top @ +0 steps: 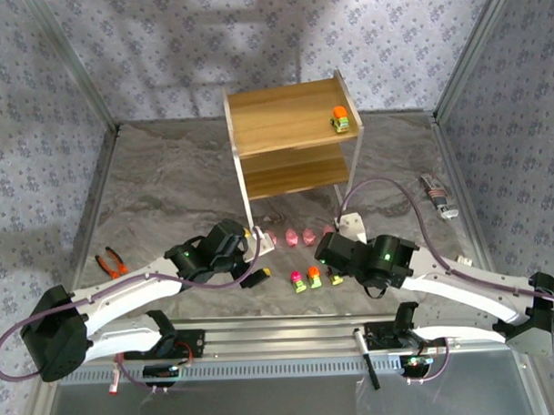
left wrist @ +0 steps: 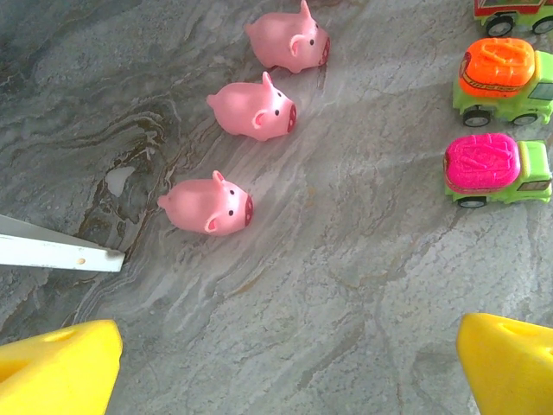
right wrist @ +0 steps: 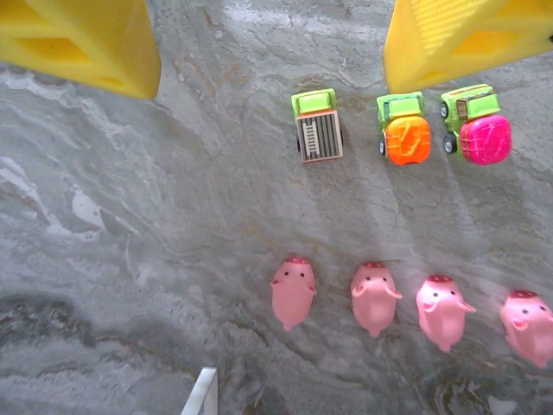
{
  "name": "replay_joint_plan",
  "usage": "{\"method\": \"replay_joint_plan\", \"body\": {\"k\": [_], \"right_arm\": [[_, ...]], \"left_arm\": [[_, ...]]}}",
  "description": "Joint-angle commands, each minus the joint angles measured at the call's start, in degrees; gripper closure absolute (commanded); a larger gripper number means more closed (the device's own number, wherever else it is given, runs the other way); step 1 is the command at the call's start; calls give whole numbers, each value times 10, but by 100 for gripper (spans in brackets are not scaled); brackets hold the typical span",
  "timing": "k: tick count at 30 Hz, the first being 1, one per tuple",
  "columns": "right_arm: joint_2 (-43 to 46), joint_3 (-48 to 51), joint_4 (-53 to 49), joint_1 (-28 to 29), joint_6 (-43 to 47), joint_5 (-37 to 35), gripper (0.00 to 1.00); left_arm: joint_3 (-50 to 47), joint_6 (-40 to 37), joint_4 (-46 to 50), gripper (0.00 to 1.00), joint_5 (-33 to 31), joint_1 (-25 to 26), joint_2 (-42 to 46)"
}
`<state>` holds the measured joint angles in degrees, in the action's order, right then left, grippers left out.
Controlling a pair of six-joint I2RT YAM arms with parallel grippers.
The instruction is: Place and organize the plastic toys onto the shelf
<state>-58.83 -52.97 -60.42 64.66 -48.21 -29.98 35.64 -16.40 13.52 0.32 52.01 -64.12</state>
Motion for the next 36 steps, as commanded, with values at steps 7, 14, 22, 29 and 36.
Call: {"method": "replay_joint_plan", "body": {"k": [7, 14, 22, 29, 36], "right_arm": [[5, 88, 58, 0, -46, 33, 37], [4, 141, 140, -23, -18, 80, 46], [-24, 171, 211, -52, 19, 124, 52], [-64, 169, 235, -72, 45, 144, 49], [-68, 177, 242, -91, 55, 157, 46]], "left_arm": [[-1, 19, 10, 0, -10, -3, 5], [0, 20, 10, 0, -16, -3, -5], [7, 29, 12, 0, -24, -3, -20], [3, 33, 9, 0, -28, -3, -22], [2, 35, 6, 0, -32, -3, -23]]}}
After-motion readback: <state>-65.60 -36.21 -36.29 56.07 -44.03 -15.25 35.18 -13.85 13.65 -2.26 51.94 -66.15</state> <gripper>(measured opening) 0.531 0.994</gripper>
